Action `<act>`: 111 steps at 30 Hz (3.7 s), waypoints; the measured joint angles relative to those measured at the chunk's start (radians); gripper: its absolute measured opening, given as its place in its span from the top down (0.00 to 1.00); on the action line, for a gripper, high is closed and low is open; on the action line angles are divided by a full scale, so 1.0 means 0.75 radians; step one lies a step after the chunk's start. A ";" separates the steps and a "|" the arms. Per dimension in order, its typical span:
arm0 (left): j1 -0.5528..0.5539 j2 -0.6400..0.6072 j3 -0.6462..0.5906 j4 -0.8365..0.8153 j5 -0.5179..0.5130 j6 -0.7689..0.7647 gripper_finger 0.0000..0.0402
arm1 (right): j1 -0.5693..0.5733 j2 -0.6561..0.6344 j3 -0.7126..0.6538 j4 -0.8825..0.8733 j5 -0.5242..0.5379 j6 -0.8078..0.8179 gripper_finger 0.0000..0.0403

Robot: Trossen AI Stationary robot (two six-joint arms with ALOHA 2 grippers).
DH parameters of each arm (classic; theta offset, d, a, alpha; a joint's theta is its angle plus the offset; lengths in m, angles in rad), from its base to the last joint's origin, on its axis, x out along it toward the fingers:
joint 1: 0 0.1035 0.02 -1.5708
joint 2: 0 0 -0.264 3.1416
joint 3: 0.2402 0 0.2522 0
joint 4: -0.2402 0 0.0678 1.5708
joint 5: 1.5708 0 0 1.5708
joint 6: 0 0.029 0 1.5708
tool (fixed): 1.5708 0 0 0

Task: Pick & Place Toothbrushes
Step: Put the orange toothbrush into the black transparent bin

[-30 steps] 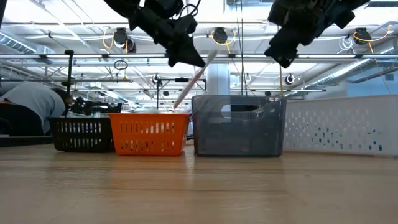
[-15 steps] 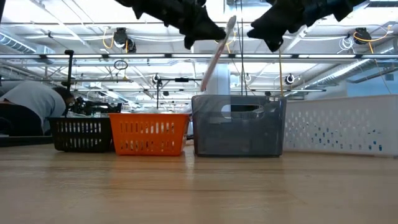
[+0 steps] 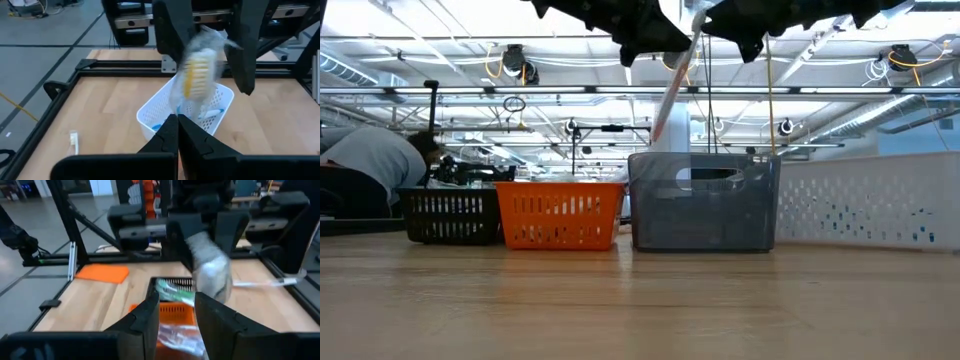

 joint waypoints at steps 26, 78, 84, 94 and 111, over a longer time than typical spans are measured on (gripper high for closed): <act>-0.030 0.000 0.001 0.018 -0.130 0.070 1.00 | 0.000 0.079 -0.001 -0.011 -0.005 0.040 0.71; -0.037 -0.001 0.002 0.028 -0.129 0.071 1.00 | -0.015 0.043 0.001 0.135 0.201 0.005 0.71; -0.037 -0.001 0.001 0.027 -0.130 0.069 1.00 | -0.006 0.095 0.001 0.200 0.205 -0.005 0.73; -0.037 -0.001 0.001 0.015 -0.130 0.074 1.00 | -0.007 0.088 0.001 0.201 0.205 0.006 0.90; -0.057 0.000 0.001 -0.116 -0.164 0.114 0.62 | -0.006 0.086 0.001 0.140 0.201 0.055 0.90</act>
